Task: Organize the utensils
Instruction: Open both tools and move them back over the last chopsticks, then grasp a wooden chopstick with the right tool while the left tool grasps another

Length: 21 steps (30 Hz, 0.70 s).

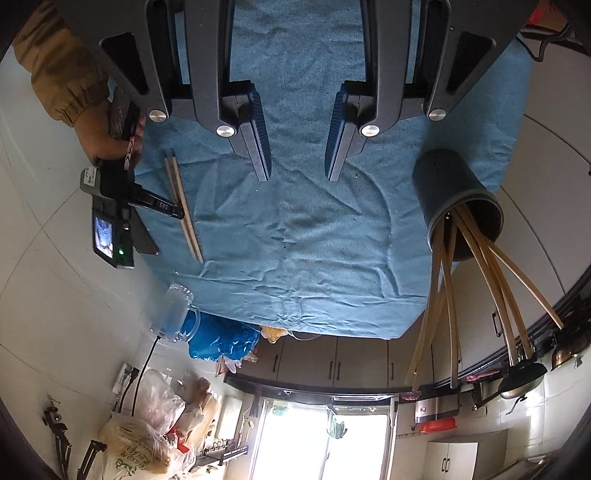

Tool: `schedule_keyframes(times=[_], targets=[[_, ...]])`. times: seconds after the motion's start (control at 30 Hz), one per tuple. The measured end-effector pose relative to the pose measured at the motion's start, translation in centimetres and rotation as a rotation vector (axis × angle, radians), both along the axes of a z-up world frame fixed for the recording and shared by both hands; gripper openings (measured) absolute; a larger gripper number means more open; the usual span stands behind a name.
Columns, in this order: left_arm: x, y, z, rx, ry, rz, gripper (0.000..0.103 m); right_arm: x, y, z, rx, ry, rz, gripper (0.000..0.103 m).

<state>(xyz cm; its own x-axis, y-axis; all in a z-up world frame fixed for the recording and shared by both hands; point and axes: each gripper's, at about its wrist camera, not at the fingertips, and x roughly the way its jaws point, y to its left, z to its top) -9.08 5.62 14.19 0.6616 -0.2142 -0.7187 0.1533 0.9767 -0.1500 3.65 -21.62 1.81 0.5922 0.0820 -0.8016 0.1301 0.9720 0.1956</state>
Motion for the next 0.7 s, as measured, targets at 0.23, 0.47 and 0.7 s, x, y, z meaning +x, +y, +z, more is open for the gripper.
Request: schedule_keyframes(times=[0.23, 0.47, 0.7], targets=[[0.6, 0.0, -0.9, 0.012, 0.017, 0.004, 0.029, -1.2, 2.4, -0.2, 0.086, 0.006, 0.070, 0.008], [3.5, -2.6, -3.4, 0.004, 0.093, -0.045, 0.029, -3.5, -1.3, -0.2, 0.035, 0.044, -0.056, 0.009], [8.6, -8.5, -6.7, 0.009, 0.196, -0.128, 0.032, -5.3, -1.9, -0.2, 0.045, 0.050, -0.012, 0.012]])
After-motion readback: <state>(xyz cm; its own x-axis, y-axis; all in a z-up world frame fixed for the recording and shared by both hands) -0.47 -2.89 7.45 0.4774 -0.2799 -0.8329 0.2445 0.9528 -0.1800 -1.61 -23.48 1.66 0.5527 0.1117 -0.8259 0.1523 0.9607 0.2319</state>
